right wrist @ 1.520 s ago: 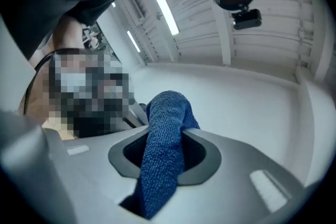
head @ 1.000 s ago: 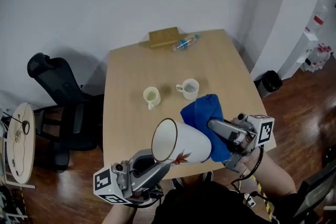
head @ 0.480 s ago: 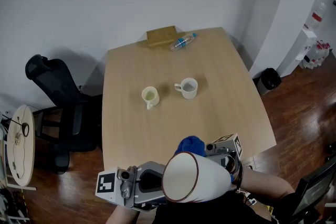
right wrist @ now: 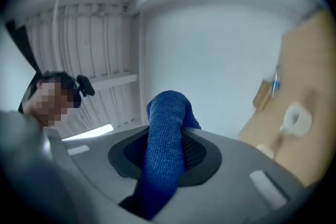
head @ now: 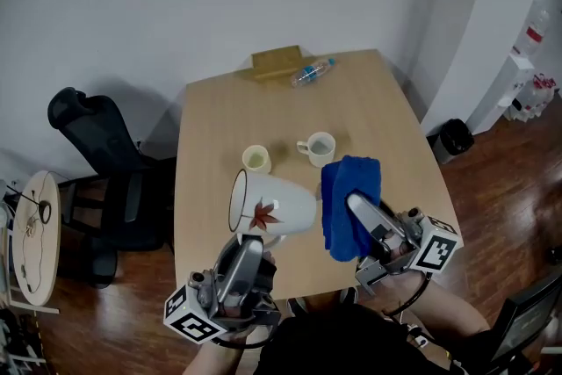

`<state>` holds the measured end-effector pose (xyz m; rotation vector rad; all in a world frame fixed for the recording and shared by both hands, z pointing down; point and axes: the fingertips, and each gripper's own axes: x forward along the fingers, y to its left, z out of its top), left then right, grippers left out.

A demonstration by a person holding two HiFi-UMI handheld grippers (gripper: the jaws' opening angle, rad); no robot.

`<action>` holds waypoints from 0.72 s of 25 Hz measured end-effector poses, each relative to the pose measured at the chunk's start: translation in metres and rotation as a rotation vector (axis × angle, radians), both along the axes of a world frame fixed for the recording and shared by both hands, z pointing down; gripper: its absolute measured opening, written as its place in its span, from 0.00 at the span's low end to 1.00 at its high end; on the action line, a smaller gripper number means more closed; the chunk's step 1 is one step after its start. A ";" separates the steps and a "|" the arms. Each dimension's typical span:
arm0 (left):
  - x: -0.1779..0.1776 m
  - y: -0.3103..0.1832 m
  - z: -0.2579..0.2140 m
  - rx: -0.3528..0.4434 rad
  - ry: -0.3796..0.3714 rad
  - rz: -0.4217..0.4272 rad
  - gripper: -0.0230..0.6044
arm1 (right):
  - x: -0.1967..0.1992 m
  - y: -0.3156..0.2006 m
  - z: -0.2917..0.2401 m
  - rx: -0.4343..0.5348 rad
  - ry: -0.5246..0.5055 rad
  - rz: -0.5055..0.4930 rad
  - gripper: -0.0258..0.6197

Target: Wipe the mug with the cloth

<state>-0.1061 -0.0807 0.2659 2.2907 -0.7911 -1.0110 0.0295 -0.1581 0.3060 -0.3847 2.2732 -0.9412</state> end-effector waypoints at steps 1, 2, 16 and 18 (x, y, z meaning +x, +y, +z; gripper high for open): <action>0.000 -0.002 0.009 -0.039 0.035 -0.017 0.13 | 0.011 0.001 -0.003 0.049 0.048 0.074 0.21; 0.002 -0.002 0.015 -0.068 0.072 -0.021 0.13 | 0.015 0.005 -0.007 0.084 0.073 0.118 0.21; 0.001 -0.004 0.036 -0.155 0.114 -0.065 0.13 | -0.026 0.031 0.009 -0.078 -0.003 0.097 0.21; -0.001 -0.005 0.044 -0.176 0.122 -0.070 0.13 | -0.022 0.031 -0.001 -0.035 -0.013 0.099 0.21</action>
